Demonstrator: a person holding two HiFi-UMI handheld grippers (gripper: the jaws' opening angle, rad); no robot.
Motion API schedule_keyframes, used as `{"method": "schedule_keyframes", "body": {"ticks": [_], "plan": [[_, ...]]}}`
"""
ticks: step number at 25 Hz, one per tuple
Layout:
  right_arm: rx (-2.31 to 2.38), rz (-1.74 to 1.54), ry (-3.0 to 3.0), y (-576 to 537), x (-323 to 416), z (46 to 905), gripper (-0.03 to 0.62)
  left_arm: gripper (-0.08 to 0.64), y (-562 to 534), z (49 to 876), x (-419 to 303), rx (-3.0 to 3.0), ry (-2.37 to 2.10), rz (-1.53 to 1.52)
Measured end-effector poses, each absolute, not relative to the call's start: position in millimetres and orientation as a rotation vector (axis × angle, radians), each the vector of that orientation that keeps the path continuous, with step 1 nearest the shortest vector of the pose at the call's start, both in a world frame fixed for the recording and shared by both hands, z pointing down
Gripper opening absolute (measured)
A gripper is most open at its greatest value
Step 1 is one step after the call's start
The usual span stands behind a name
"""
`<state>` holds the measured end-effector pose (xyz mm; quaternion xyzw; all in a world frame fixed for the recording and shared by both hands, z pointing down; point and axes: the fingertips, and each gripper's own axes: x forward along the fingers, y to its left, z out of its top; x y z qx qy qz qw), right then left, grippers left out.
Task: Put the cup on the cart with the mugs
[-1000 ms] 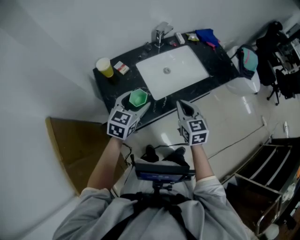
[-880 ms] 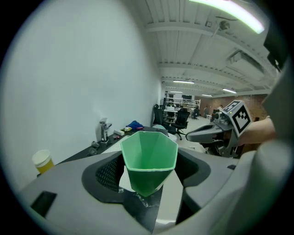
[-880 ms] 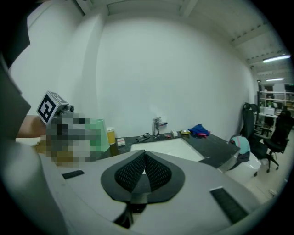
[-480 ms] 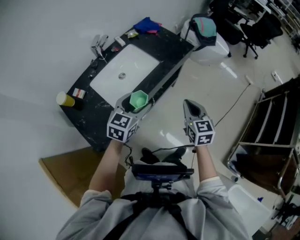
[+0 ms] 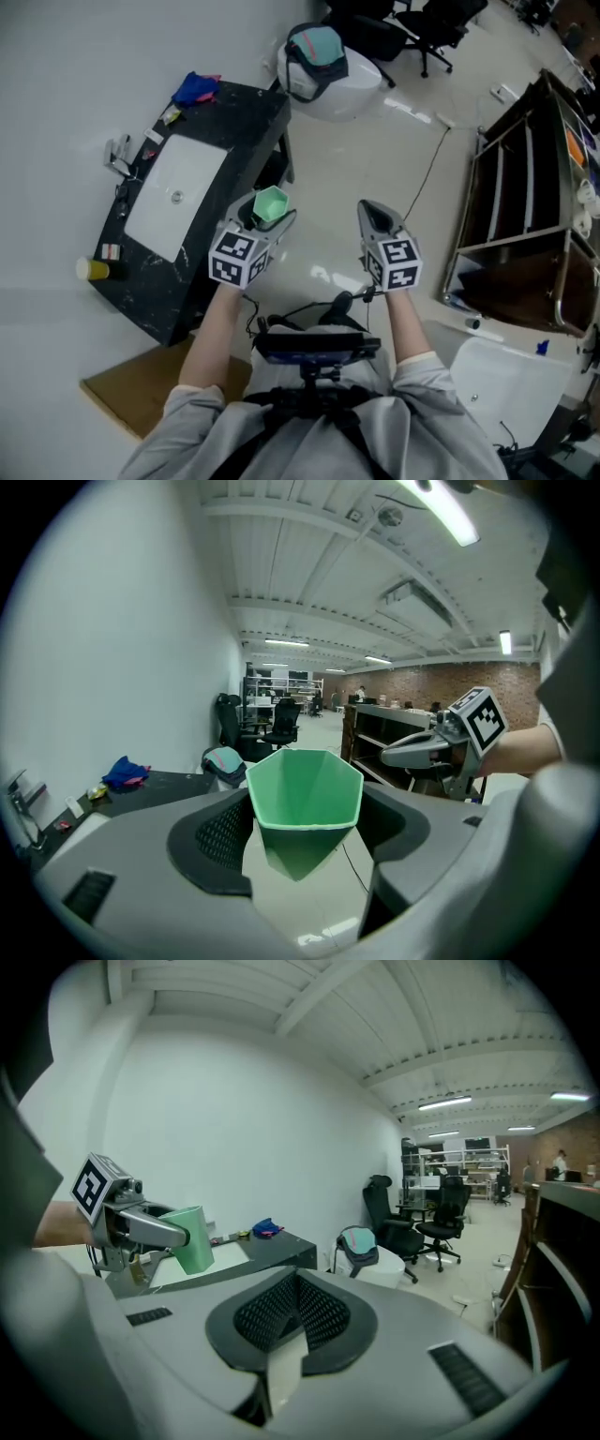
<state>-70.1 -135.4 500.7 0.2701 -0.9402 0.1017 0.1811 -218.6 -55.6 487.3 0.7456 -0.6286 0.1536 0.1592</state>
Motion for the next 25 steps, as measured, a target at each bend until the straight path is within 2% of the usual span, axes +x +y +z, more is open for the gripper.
{"method": "schedule_keyframes", "body": {"ticks": [13, 25], "plan": [[1.292, 0.36, -2.498, -240.3, 138.7, 487.6, 0.0, 0.334, -216.4, 475.1, -25.3, 2.509, -1.384, 0.504], [1.823, 0.469, -2.18, -269.5, 260.5, 491.9, 0.0, 0.334, -311.0, 473.9, 99.6, 2.809, -0.819, 0.57]]}}
